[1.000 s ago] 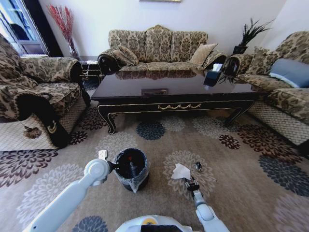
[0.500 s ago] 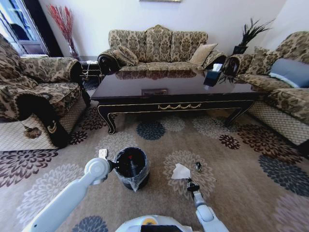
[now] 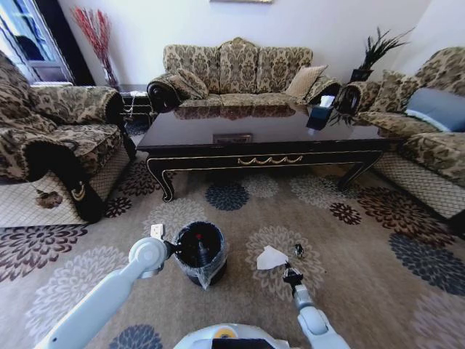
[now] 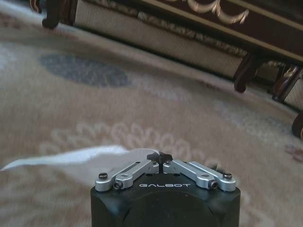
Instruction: Move to the front of the table and pick up the trash from the floor, then place it into the trash bin.
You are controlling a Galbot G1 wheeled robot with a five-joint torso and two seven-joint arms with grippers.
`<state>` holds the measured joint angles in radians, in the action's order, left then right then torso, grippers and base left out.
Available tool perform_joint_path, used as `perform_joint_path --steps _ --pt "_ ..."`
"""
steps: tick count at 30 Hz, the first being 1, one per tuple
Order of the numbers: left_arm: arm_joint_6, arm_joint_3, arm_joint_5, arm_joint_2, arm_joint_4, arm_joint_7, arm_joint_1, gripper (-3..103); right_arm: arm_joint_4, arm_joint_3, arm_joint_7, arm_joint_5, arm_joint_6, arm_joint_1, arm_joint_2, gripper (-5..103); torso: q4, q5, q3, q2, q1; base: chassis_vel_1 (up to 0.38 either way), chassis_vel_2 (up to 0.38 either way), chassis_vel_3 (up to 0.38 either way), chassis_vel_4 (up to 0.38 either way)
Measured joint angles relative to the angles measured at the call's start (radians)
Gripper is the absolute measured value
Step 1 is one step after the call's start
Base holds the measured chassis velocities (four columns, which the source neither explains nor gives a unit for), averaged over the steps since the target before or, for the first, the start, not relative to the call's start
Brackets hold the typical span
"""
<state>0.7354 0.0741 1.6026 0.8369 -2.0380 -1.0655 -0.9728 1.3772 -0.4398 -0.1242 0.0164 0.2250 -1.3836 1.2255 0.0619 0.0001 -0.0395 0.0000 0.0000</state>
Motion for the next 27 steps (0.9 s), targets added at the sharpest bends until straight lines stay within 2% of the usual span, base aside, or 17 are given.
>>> perform_joint_path --steps 7,11,23,27 --pt "0.000 -0.013 0.001 0.010 -0.004 -0.007 0.013 0 0.160 -0.016 -0.016 0.036 -0.037 -0.047 -0.054 0 0.0000 0.0001 0.000 0.000 0.000 0.000 0.000 0.000 0.000" --pt "0.000 -0.020 0.002 0.020 -0.016 -0.008 0.013 0 0.301 -0.041 -0.024 0.072 -0.063 -0.090 -0.140 0 0.0000 -0.0001 0.000 0.000 0.000 0.000 0.000 0.000 0.000" --pt "0.000 -0.034 0.002 0.034 -0.027 -0.024 0.041 0 0.580 -0.086 -0.038 0.173 -0.140 -0.150 -0.266 0 -0.0003 0.0002 0.000 0.000 0.000 0.000 0.000 0.000 0.000" --pt "0.000 -0.079 0.004 0.057 -0.016 -0.029 0.093 0 0.715 -0.136 -0.038 0.224 -0.175 -0.185 -0.314 0 0.0001 0.0001 0.000 0.000 0.000 0.000 0.000 0.000 0.000"
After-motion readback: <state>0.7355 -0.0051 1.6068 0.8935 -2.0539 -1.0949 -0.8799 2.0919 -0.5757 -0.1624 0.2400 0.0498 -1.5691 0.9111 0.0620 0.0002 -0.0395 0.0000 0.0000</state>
